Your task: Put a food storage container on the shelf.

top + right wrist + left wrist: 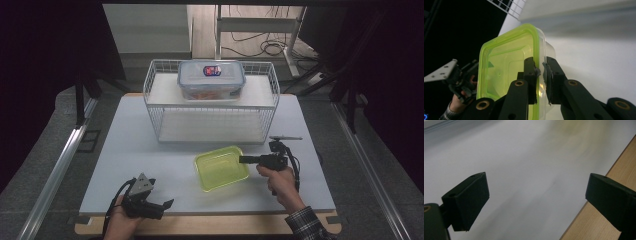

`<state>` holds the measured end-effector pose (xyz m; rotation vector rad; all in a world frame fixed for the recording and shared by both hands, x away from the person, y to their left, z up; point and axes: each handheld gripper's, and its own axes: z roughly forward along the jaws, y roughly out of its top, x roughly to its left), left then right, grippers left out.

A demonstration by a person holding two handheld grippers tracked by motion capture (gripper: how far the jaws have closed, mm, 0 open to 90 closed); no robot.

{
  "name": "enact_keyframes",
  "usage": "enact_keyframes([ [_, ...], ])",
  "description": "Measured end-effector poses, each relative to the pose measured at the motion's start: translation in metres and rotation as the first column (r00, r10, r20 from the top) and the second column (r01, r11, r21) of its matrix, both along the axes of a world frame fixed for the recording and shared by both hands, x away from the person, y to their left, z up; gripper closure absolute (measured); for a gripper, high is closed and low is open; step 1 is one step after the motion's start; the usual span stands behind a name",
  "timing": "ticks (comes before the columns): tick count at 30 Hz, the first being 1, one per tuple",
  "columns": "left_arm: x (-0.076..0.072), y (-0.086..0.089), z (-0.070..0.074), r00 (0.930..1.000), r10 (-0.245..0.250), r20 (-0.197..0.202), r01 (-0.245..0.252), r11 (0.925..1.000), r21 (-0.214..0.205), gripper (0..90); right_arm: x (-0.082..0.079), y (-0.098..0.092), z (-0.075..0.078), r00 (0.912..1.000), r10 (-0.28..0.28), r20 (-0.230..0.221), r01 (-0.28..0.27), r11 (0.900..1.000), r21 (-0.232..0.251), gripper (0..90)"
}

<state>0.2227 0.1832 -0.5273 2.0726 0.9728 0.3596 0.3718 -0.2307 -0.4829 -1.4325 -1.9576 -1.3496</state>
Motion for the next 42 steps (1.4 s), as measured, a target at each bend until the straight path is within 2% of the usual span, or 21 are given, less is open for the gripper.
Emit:
enact_keyframes([
  [4,0.000,0.000,0.000,1.0000,0.000,-0.002,0.000,1.0000,0.001,5.0,0.001,-0.003,0.013,0.9992,0.003,0.039,-0.003,1.0000,0.009,80.3],
  [10,0.000,0.000,0.000,1.0000,0.000,-0.002,0.000,1.0000,0.002,4.9,0.003,-0.007,0.030,0.9975,-0.011,0.070,0.010,0.9998,0.020,80.3],
  [15,0.000,0.000,0.000,1.0000,0.000,-0.002,0.000,1.0000,0.002,4.9,0.005,-0.010,0.042,0.9971,-0.029,0.070,0.026,0.9990,0.037,80.3],
  [21,0.000,0.000,0.000,1.0000,0.001,-0.003,-0.001,1.0000,0.000,4.9,0.009,-0.013,0.059,0.9950,-0.041,0.091,0.036,0.9979,0.053,80.3],
  [42,0.001,0.000,-0.001,1.0000,0.000,-0.001,0.000,1.0000,-0.003,4.9,0.028,-0.015,0.134,0.9793,-0.115,0.167,0.096,0.9885,0.117,80.4],
])
